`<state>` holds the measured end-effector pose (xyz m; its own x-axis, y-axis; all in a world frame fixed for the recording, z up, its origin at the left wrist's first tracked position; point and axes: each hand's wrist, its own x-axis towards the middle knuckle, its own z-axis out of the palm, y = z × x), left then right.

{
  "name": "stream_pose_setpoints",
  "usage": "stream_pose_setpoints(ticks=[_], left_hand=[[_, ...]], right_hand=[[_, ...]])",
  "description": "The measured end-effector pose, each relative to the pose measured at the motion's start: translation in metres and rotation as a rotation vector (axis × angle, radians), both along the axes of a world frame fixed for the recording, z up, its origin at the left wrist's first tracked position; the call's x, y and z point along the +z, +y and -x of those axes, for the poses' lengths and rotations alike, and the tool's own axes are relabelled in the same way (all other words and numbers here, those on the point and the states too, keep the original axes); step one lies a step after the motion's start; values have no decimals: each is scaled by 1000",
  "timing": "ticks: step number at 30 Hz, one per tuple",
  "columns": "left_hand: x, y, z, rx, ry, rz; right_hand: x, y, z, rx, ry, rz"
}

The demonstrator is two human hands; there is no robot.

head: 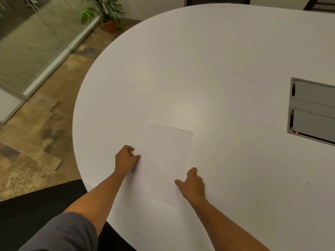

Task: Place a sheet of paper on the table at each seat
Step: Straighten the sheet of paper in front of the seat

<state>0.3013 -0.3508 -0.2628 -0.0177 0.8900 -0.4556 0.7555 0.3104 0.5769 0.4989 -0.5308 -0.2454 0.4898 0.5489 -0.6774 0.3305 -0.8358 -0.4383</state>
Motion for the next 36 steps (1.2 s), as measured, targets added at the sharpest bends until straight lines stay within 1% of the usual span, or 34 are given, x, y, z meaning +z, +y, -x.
stream_pose_setpoints(ticks=[6, 10, 13, 15, 17, 18, 20, 23, 27, 31, 36], left_hand=[[-7, 4, 3, 32, -53, 24], [-1, 9, 7, 62, -143, 89], [6, 11, 9, 9, -164, 126], [17, 11, 6, -6, -185, 186], [31, 14, 2, -21, -209, 292], [40, 12, 0, -37, -193, 332], [63, 4, 0, -100, -155, 346], [107, -11, 1, -243, -102, 262], [174, -43, 16, -395, 0, 81], [237, -82, 52, -501, 140, -173], [297, -128, 111, -608, 298, -453]], right_hand=[[4, -5, 0, -82, 64, -34], [12, -25, 2, -172, 71, -79], [21, -51, 2, -237, 125, -80], [30, -76, 0, -238, 144, -78], [36, -105, -3, -230, 127, -67], [40, -122, -4, -235, 114, -58], [52, -151, -5, -263, 91, -54], [74, -182, 0, -288, 68, -94], [114, -205, 22, -280, 33, -251], [161, -221, 52, -249, -33, -403], [219, -226, 92, -151, -126, -493]])
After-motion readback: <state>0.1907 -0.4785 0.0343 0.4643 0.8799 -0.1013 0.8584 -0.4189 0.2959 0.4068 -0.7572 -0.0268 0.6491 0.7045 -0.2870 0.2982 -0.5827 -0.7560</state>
